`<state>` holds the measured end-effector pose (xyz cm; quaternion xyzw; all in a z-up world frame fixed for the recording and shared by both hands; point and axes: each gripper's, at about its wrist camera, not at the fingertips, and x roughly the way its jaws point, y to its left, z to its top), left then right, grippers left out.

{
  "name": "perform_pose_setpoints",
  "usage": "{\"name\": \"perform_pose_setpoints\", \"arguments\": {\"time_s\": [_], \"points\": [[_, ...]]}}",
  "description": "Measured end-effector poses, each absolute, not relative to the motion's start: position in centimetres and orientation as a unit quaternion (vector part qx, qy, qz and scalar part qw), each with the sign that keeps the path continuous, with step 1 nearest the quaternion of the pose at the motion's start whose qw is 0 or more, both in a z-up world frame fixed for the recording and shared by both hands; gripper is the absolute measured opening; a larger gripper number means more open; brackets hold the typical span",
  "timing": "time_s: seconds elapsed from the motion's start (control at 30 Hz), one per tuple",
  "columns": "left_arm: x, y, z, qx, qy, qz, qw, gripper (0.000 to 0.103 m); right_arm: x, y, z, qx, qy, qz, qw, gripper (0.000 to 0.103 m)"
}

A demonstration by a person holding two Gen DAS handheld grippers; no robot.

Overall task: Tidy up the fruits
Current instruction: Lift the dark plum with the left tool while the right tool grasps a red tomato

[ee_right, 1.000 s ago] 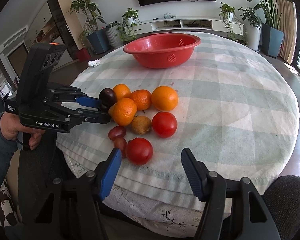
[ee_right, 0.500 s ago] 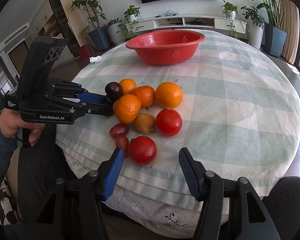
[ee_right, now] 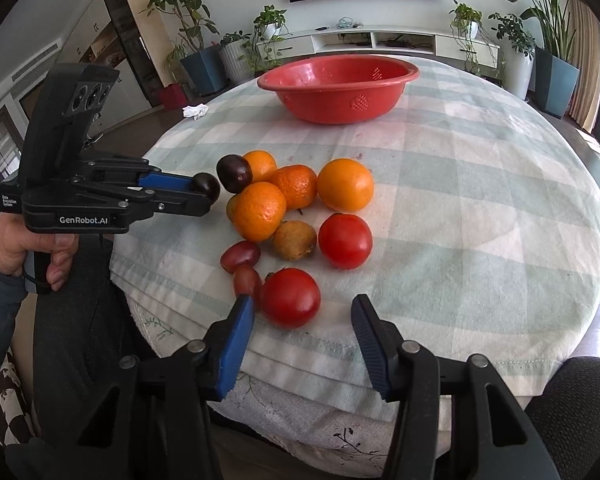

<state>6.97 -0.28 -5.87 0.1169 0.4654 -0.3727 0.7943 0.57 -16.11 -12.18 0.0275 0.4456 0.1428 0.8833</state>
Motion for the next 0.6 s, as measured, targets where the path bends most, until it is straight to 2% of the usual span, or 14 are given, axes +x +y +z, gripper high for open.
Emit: {"name": "perform_pose_setpoints", "arguments": {"time_s": [0.23,0.47,0.6], "points": [[6.0,0.9,-5.4,0.103,0.46,-0.364,0.803,0.023,0.7,-16.0,-12.3,0.024,0.442,0.143,0.885,0.048],[5.8,1.0,-5.5,0.102,0.46,-0.362,0.805,0.023,0.6,-15.5,-12.2,0.012,0.438,0.156,0.885,0.035],[5.7,1.1,-5.4,0.1,0.457,-0.361,0.807,0.023,0.6,-15.6,-12.0,0.018,0.439,0.158,0.884,0.034]]}}
